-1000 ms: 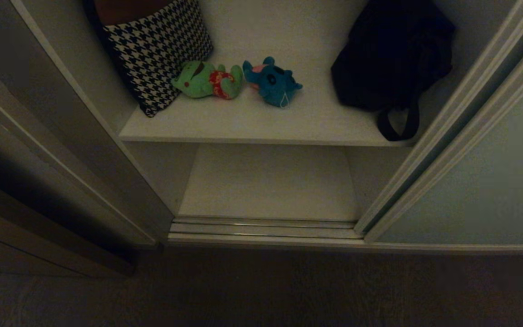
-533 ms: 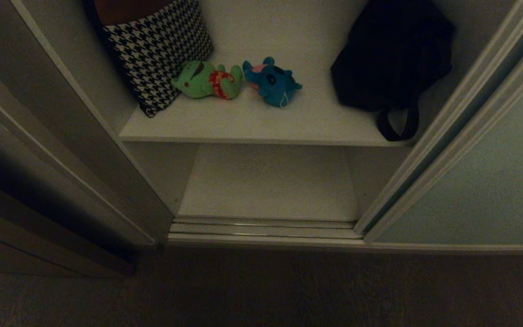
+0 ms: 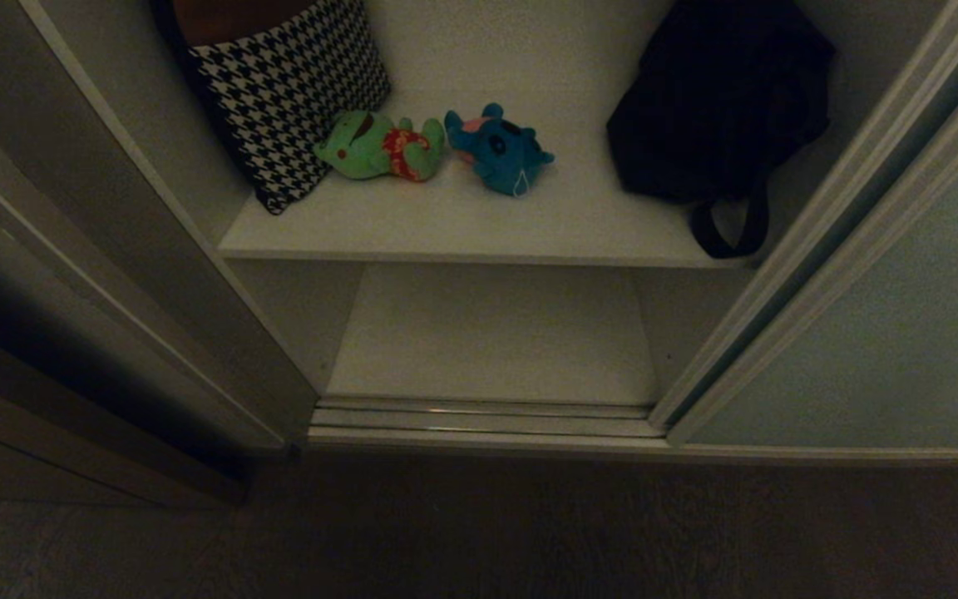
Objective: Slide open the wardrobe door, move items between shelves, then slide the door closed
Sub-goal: Close the door
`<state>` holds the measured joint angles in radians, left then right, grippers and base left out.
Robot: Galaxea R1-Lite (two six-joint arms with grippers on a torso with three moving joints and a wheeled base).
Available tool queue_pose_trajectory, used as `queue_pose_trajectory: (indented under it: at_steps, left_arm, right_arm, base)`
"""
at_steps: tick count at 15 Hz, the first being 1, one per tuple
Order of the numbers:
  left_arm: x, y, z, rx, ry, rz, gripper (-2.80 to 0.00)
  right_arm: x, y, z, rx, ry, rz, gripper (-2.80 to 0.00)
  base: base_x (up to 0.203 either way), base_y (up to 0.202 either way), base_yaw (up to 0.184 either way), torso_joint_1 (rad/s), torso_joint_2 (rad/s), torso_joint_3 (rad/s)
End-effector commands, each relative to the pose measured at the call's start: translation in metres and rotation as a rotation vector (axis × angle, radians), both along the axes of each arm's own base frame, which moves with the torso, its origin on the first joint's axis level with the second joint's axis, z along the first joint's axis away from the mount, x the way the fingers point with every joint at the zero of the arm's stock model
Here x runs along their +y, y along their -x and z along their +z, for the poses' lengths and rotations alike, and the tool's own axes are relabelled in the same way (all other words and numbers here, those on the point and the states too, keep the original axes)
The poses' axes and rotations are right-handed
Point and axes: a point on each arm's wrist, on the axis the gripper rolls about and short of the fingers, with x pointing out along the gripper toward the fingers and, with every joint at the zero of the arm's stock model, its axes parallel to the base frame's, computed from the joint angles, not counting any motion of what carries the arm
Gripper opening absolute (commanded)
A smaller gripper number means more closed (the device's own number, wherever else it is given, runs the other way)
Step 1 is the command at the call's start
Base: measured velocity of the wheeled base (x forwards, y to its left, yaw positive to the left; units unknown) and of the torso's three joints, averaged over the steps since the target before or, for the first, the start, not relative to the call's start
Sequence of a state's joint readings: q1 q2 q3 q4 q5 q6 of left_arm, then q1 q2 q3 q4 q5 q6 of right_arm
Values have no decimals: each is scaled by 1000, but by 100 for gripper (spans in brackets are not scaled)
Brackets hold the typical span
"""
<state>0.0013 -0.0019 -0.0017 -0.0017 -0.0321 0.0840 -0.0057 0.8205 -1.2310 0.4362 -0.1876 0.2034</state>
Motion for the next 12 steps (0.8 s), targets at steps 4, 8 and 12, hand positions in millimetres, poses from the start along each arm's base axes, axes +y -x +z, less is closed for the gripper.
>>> queue_pose_trajectory:
  at_steps: [4,8,12]
  left_arm:
    - [0,0,0,4,0,0,-280]
    - [0,0,0,3,0,0,-280]
    - [0,0,0,4,0,0,-280]
  right_arm:
    - [-1,-27,19,52,-59,-18,-280]
    - [-7,-32,17,70,-77,-12,-280]
    - [-26,-61,14,131,-139,95,-280]
  base:
    - [0,0,0,0,0,0]
    - [0,0,0,0,0,0]
    - [0,0,0,0,0,0]
